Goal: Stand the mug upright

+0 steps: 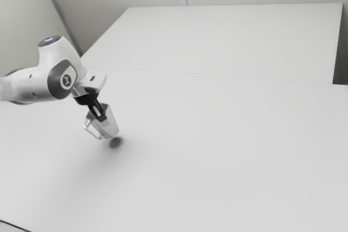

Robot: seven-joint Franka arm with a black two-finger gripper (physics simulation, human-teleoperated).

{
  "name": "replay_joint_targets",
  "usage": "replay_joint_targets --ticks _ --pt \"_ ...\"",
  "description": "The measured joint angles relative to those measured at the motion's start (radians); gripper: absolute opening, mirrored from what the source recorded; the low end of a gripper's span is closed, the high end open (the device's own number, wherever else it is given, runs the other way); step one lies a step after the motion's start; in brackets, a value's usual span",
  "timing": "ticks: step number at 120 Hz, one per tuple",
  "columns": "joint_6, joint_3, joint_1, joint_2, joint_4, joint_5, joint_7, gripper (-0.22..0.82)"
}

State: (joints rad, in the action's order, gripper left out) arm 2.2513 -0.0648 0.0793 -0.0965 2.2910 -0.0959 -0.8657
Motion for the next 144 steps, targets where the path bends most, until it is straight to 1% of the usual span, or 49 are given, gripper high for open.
replay_joint_targets --ticks 42,51,78,93,99,109,117,125,136,144 --pt "0.079 0.002 0.001 0.040 0.033 0.005 0.056 -0.17" --pt "0.083 0.002 0.001 0.042 0.035 0.002 0.064 -0.09" --pt "0.086 0.006 0.004 0.042 0.036 -0.002 0.078 0.27" --pt "0.076 0.012 0.003 0.024 0.030 -0.002 0.084 0.41" --pt "0.052 0.019 0.003 0.005 0.014 -0.002 0.102 0.45" --pt "-0.028 0.037 0.005 -0.042 -0.042 0.008 0.171 0.50" --pt "-0.106 0.057 0.000 -0.082 -0.114 0.020 0.232 0.53" --pt "-0.189 0.069 0.001 -0.097 -0.205 0.028 0.287 0.55" --pt "-0.294 0.082 -0.001 -0.085 -0.338 0.033 0.354 0.57" --pt "-0.377 0.070 -0.034 -0.024 -0.481 0.037 0.396 0.58"
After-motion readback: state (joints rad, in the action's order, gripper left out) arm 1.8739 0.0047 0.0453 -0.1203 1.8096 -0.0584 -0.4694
